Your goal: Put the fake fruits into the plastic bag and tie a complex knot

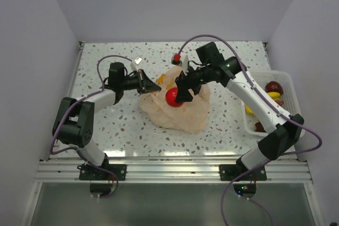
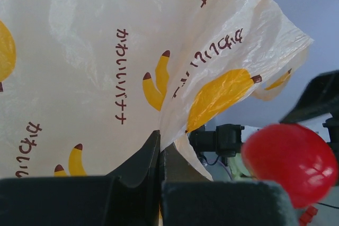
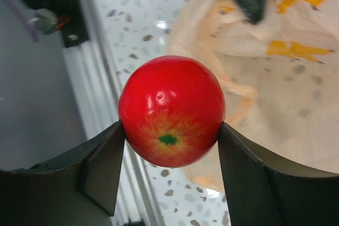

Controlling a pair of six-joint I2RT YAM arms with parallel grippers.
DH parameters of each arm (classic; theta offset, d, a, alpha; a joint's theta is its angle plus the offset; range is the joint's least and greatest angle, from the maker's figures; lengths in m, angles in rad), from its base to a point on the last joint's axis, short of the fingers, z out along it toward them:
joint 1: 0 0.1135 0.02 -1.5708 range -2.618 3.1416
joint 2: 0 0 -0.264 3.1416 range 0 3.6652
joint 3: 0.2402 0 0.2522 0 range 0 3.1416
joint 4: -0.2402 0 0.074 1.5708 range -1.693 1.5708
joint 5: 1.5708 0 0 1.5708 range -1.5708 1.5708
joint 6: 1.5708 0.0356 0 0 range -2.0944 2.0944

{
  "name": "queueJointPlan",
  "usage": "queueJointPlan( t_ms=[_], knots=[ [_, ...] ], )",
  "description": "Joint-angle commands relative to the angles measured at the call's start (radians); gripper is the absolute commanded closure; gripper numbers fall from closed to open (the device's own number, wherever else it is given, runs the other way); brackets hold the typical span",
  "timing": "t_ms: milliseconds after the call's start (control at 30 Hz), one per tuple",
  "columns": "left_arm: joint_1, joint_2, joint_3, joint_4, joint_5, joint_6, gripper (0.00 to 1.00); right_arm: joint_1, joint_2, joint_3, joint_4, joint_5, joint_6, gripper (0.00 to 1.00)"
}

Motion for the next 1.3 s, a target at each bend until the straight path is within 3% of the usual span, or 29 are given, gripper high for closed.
queueJointPlan(
  t_ms=[0, 100, 200, 400, 533, 733, 800, 1033, 1133, 1200, 1267],
  knots=[
    [0.004, -0.024, 0.016, 0.071, 0.062, -0.055, 1.0, -0.002, -0.015, -0.024, 0.202, 0.331, 0.071, 0.82],
    [0.006, -0.015, -0.015, 0.189, 0.119, -0.154, 1.0, -0.002, -0.009, -0.065, 0.289, 0.556, 0.057, 0.82],
    [0.006, 0.011, -0.047, 0.343, 0.163, -0.275, 1.0, -0.002, 0.019, -0.087, 0.34, 0.655, 0.039, 0.81],
    [0.006, 0.062, -0.056, 0.493, 0.179, -0.389, 1.0, -0.001, 0.097, -0.091, 0.389, 0.641, 0.035, 0.8],
    [0.006, 0.08, -0.061, 0.557, 0.191, -0.434, 1.0, 0.005, 0.123, -0.137, 0.458, 0.62, 0.065, 0.73],
    [0.006, 0.094, -0.065, 0.605, 0.192, -0.47, 1.0, 0.005, 0.116, -0.157, 0.541, 0.603, 0.123, 0.25],
    [0.006, 0.096, -0.064, 0.614, 0.192, -0.484, 1.0, 0.004, 0.111, -0.148, 0.515, 0.595, 0.124, 0.23],
    [0.006, 0.097, -0.07, 0.623, 0.189, -0.49, 1.0, 0.002, 0.002, -0.188, 0.405, 0.419, 0.146, 0.07],
    [0.006, 0.094, -0.068, 0.618, 0.189, -0.489, 1.0, -0.031, -0.07, -0.208, 0.339, 0.24, 0.166, 0.11],
    [0.009, 0.091, -0.068, 0.617, 0.189, -0.483, 1.0, -0.105, -0.143, -0.245, 0.319, 0.032, 0.198, 0.14],
    [0.009, 0.091, -0.067, 0.606, 0.189, -0.474, 1.0, -0.199, -0.183, -0.265, 0.285, -0.055, 0.215, 0.21]
  ],
)
